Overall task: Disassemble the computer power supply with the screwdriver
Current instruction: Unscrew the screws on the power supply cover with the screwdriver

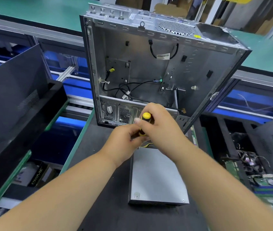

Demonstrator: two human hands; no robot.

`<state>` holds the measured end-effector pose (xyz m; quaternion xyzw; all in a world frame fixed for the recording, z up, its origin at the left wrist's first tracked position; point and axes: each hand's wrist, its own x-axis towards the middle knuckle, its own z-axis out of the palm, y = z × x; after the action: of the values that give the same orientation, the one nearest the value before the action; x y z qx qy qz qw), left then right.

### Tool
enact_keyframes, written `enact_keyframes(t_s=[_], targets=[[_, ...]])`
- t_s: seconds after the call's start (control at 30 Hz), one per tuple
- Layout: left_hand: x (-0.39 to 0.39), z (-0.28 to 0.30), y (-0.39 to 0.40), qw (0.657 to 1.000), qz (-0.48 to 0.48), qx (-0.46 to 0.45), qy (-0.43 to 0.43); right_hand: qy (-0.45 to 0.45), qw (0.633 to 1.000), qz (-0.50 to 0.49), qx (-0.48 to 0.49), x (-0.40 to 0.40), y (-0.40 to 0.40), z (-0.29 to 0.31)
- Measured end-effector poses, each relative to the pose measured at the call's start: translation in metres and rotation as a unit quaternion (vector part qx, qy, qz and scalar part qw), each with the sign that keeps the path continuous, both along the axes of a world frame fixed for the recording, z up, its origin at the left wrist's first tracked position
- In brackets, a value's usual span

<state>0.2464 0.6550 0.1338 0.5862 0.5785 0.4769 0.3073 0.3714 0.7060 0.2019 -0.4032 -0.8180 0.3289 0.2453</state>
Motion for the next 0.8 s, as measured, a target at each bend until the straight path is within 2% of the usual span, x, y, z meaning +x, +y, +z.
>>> enact_keyframes(t_s=[0.03, 0.1, 0.17, 0.27, 0.37, 0.6, 0.8], targets=[[0.002, -0.001, 0.002, 1.000, 0.003, -0.002, 0.000, 0.099, 0.993, -0.020, -0.066, -0.003, -0.003, -0.005], [0.005, -0.006, 0.006, 1.000, 0.006, -0.006, -0.015, 0.263, 0.946, -0.034, -0.185, -0.010, -0.009, -0.015], [0.002, -0.014, 0.006, 0.999, -0.004, -0.030, -0.027, 0.326, 0.925, -0.026, -0.195, -0.013, -0.010, -0.025], [-0.005, -0.035, -0.002, 0.996, 0.013, -0.084, 0.010, 0.350, 0.914, 0.025, -0.205, -0.017, -0.007, -0.033], [-0.009, -0.051, -0.012, 0.988, 0.051, -0.136, -0.049, 0.379, 0.902, 0.040, -0.202, -0.014, 0.001, -0.037], [-0.003, -0.061, -0.017, 0.977, 0.068, -0.148, -0.140, 0.434, 0.875, 0.058, -0.206, -0.011, 0.008, -0.043], [-0.001, -0.057, -0.013, 0.975, 0.086, -0.161, -0.124, 0.412, 0.874, 0.096, -0.241, -0.019, 0.016, -0.036]])
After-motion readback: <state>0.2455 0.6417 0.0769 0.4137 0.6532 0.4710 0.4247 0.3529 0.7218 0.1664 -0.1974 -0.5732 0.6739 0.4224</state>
